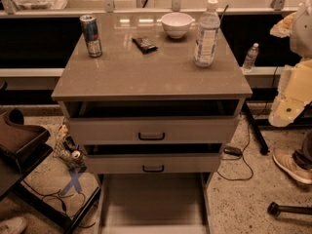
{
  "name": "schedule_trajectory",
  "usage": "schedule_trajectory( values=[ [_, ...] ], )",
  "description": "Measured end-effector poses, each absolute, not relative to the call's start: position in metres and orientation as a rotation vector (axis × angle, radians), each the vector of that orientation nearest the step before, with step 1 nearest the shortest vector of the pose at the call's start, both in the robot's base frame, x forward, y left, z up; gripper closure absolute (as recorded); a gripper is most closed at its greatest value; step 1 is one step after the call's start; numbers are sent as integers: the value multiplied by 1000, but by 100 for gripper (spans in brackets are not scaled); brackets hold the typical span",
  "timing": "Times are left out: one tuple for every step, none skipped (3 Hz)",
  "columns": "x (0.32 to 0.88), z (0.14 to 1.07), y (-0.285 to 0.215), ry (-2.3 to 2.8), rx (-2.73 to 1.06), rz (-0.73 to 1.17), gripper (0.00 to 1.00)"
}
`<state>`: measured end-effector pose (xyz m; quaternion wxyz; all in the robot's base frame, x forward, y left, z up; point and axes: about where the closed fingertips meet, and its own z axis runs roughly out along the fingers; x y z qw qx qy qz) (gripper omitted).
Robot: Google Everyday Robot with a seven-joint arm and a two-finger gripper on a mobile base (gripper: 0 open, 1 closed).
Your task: Place blue plastic bottle into bottom drawer
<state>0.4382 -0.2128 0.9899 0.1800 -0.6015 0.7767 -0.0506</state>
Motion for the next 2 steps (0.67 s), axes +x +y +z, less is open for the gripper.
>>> schedule_trajectory(
  values=[
    [438,990,-213,2195,-1700,-143,0],
    [456,989,-208,2151,-1617,-113,0]
  ],
)
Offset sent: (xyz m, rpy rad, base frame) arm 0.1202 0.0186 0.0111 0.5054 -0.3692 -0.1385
